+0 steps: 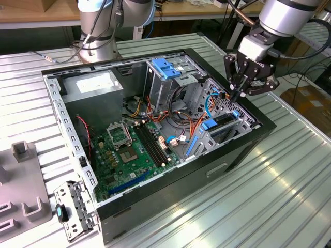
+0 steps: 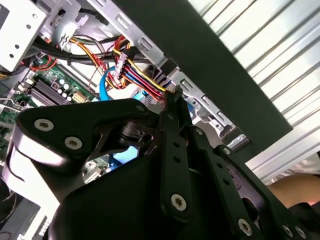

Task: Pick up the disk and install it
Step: 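Insert the first disk wire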

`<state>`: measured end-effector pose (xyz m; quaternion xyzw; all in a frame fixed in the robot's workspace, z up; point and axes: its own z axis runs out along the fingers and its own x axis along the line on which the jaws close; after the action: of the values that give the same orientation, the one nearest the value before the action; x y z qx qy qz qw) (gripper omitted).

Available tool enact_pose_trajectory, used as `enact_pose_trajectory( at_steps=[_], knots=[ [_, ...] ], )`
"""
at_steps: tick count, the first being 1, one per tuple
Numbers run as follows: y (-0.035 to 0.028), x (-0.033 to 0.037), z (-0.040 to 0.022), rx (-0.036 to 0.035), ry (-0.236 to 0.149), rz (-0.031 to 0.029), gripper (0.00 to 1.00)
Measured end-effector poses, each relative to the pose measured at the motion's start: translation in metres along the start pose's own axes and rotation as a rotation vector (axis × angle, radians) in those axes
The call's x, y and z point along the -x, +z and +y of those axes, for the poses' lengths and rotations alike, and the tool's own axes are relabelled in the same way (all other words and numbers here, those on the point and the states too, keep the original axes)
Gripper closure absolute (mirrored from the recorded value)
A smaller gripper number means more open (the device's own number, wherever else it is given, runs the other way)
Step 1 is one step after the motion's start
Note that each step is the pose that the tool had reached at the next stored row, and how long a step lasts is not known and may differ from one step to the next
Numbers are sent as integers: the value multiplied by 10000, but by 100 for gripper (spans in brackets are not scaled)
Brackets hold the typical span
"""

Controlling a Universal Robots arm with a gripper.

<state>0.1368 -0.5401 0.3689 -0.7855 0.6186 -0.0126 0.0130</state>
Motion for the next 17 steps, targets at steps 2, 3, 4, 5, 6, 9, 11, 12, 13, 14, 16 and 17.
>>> enact_pose_trajectory(
  at_steps=[2,3,4,5,6,9,11,12,13,14,16,17],
  knots=[
    [-1,1,9,46,27,-8,84],
    [-1,-1,10,120,81,-24,84],
    [-1,-6,11,231,167,-47,84],
    [1,-8,12,276,226,-58,84],
    [5,-10,14,295,292,-62,84],
    [29,-16,15,300,739,-50,84],
    [31,-16,16,311,965,-62,84],
    [33,-15,20,312,1005,-66,84],
    [35,-12,33,312,1023,-70,84],
    [37,-10,48,312,1029,-71,84],
    [38,-7,65,312,1092,-67,84],
    [38,-6,70,313,1136,-66,84]
  ],
)
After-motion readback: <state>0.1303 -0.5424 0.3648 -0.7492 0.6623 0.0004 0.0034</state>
